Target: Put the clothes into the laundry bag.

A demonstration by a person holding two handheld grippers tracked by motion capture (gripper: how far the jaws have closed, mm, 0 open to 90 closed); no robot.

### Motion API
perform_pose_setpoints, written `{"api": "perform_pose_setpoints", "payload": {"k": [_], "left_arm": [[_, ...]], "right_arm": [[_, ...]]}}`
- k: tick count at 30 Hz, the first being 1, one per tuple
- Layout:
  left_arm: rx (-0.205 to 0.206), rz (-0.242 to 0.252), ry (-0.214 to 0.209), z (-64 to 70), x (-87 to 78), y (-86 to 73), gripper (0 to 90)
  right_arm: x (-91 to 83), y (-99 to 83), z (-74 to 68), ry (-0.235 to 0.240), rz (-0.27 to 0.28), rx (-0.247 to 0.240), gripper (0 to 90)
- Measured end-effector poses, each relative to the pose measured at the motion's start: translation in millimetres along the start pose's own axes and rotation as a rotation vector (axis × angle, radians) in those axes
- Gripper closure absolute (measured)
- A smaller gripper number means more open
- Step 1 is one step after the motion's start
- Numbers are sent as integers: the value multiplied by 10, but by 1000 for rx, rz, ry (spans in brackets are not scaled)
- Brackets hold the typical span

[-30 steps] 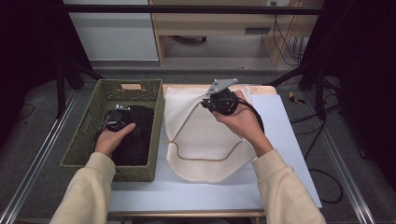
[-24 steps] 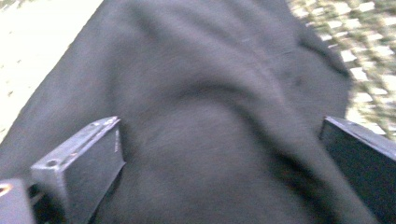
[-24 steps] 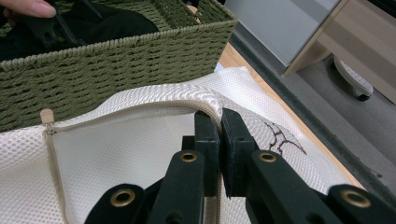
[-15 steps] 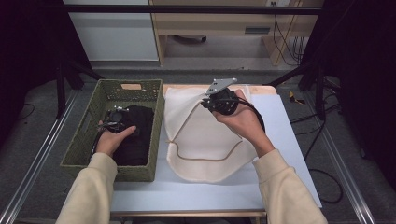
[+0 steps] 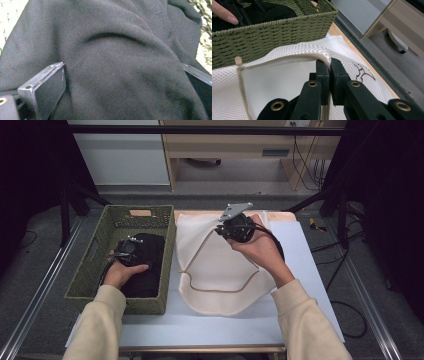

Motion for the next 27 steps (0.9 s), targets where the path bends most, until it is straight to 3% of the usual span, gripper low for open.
{"api": "perform_pose_setpoints", "payload": {"k": [6,9,17,22,27], "left_arm": [[16,-14,31,-28,-3,-6,85],[34,-33,68,-45,-4,-3,137],[51,-68,126,-96,-46,27,378],[59,-78,133,-115,-93,57,555],[58,-55,127,-131,-160,108,632]], "right_arm": [[-27,1,25,-3,1,-3,863],[-37,15,27,-2,0,-2,863],[-22,37,12,-1,-4,-14,863],[-7,45,22,0,-3,-13,863],[-9,62,39,8,-4,-18,864]]}}
Point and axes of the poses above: each handheld gripper's, and its own axes: x roughly forward along the jaws, y roughly out of its top, z roughly to its right, the point moved 9 cm from there along x, roughly forward along the jaws, and after that the axes turned 13 degrees about -x, right-handed, at the moved point
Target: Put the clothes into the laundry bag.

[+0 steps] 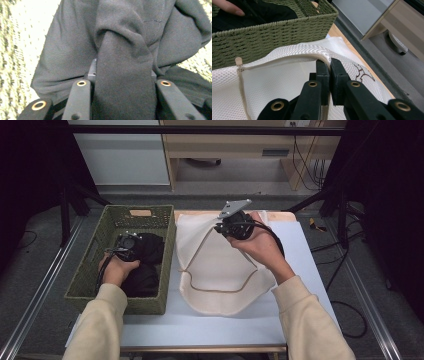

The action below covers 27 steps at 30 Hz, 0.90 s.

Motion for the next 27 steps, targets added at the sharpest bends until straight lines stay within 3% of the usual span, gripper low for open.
{"api": "perform_pose_setpoints", "payload": {"k": [4,14,18,23,27], "left_arm": [[-5,52,-10,-31,-101,50,643],[-57,233,-112,-81,-522,190,649],[-60,286,-117,-124,-690,218,650],[-60,384,-136,-214,-1021,300,651],[-46,431,-140,-208,-1226,328,651]], "right_arm": [[-11,5,36,6,6,3,865],[-18,-26,75,30,25,15,865],[-4,-17,72,32,23,19,866],[27,-23,73,35,28,30,866],[45,-11,89,36,38,46,866]]}}
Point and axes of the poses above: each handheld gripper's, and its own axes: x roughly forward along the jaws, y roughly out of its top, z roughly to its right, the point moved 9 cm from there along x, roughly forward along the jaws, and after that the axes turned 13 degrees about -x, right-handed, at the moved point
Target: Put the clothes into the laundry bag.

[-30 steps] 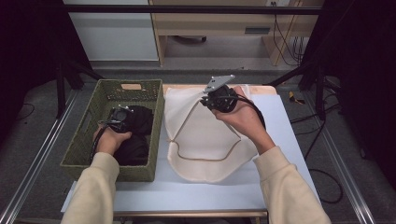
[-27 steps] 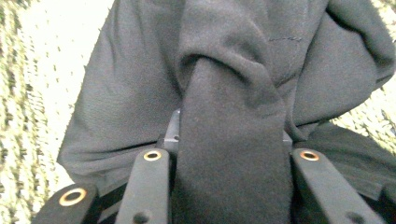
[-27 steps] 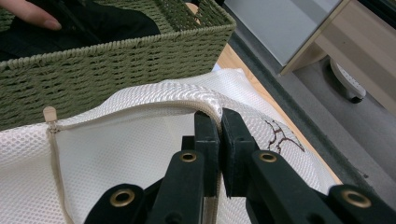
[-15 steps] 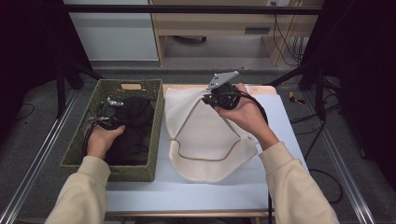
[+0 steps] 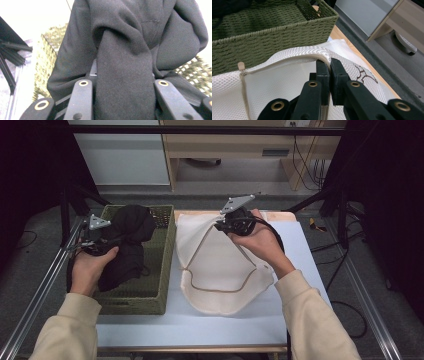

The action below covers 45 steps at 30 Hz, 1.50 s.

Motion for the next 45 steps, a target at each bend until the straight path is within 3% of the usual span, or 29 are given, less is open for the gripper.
{"api": "perform_pose_setpoints", "payload": {"k": [6,9,13,16,23,25,28,37,45], "left_arm": [[33,65,-59,283,-346,129,651],[78,88,-104,539,-534,179,651],[102,114,-179,838,-667,248,651],[118,117,-225,1022,-690,267,651],[190,84,-272,1353,-670,149,650],[199,78,-274,1380,-663,126,650],[230,51,-300,1534,-655,4,650],[309,44,-360,1857,-738,-141,649],[346,2,-406,2104,-723,-296,649]], "right_arm": [[14,3,-8,2,-9,16,867],[13,5,-26,7,-20,16,866],[27,7,-31,7,-24,15,866],[35,11,-34,11,-16,19,867],[53,-18,10,22,-5,45,867],[50,-27,11,23,-4,50,867],[33,-38,21,20,-2,56,867],[52,-69,34,32,-5,64,867],[48,-83,47,37,-4,73,867]]}}
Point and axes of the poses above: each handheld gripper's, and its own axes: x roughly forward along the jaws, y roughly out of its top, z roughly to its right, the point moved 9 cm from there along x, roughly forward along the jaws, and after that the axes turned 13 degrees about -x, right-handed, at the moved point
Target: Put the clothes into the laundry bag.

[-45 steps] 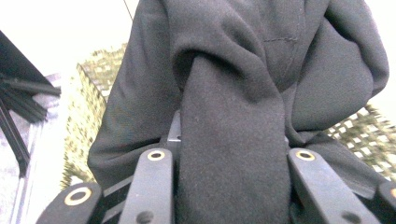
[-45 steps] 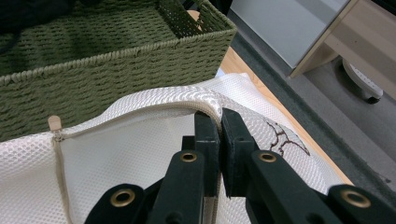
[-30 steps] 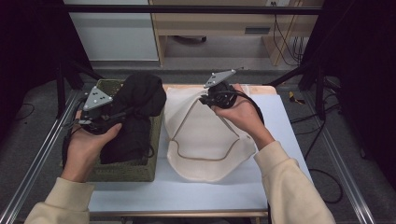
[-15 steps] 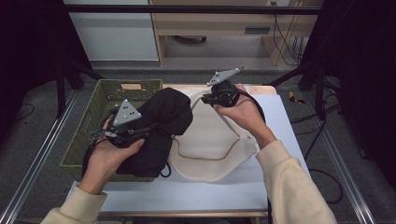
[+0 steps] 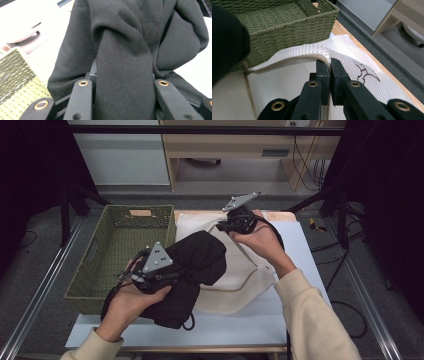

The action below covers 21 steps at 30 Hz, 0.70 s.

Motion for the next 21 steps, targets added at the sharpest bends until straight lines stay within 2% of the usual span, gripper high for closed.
{"api": "perform_pose_setpoints", "payload": {"k": [10,17,21], "left_arm": [[29,-13,-49,259,162,38,648],[24,-23,-72,387,316,25,648],[24,-17,-100,497,365,40,648]], "right_arm": [[-18,-10,12,5,3,2,867],[-35,-17,19,0,2,2,867],[-50,-19,18,0,2,0,867]]}}
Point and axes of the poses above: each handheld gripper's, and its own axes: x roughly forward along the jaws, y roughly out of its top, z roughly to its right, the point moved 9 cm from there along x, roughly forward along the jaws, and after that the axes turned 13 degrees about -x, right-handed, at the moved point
